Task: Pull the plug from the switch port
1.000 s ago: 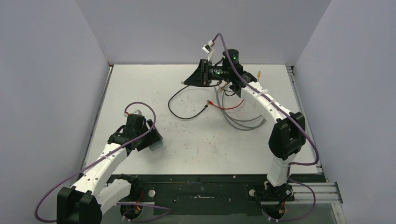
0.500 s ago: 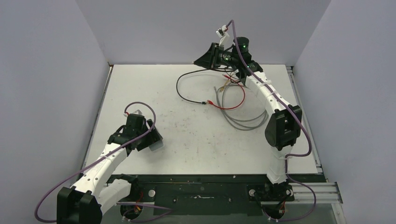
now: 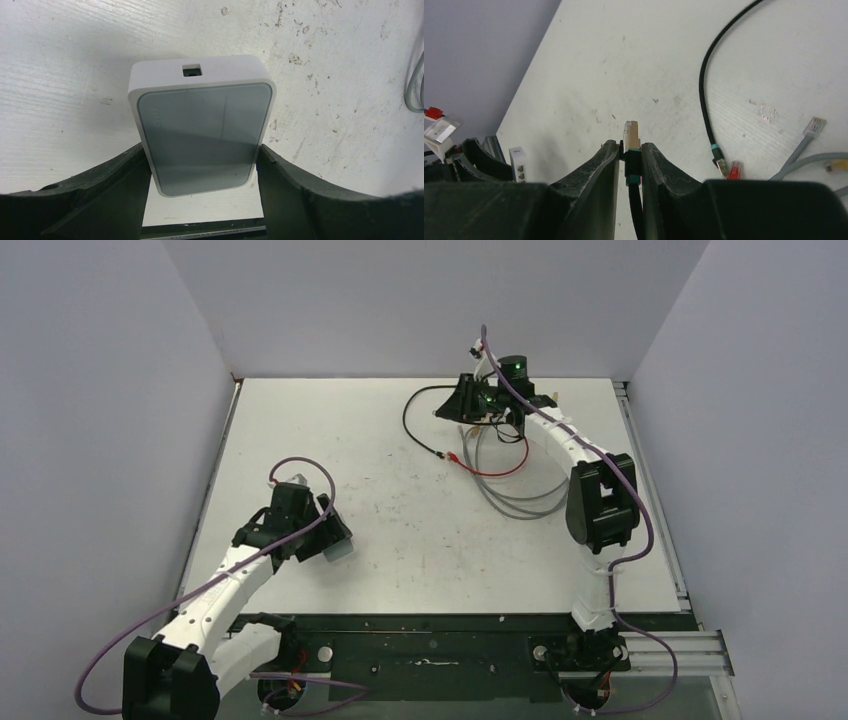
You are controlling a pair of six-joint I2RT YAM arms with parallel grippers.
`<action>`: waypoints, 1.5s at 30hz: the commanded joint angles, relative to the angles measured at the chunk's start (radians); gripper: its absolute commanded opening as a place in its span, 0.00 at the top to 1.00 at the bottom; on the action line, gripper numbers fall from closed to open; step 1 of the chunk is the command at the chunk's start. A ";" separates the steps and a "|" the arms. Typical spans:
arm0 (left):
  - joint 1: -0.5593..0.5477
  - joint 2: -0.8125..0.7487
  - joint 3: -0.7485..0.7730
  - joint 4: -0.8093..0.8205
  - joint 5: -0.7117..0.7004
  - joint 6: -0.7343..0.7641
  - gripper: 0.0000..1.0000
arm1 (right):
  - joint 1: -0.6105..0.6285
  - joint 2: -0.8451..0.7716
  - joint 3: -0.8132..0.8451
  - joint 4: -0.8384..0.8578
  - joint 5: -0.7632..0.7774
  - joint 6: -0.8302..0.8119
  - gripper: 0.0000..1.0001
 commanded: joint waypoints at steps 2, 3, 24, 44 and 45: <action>0.005 0.041 -0.005 0.081 0.034 -0.007 1.00 | 0.005 -0.028 -0.106 0.034 0.038 -0.087 0.89; 0.005 0.053 -0.007 0.089 0.037 -0.010 1.00 | 0.006 -0.035 -0.125 0.035 0.042 -0.090 0.89; -0.029 0.459 0.121 0.134 0.072 -0.008 1.00 | 0.004 -0.109 -0.322 -0.033 0.057 -0.146 0.61; -0.082 0.340 0.234 0.117 0.016 0.043 0.03 | 0.005 -0.341 -0.432 -0.078 0.186 -0.138 0.05; -0.078 0.328 0.237 0.118 0.015 0.048 0.04 | 0.004 -0.355 -0.442 -0.082 0.195 -0.140 0.07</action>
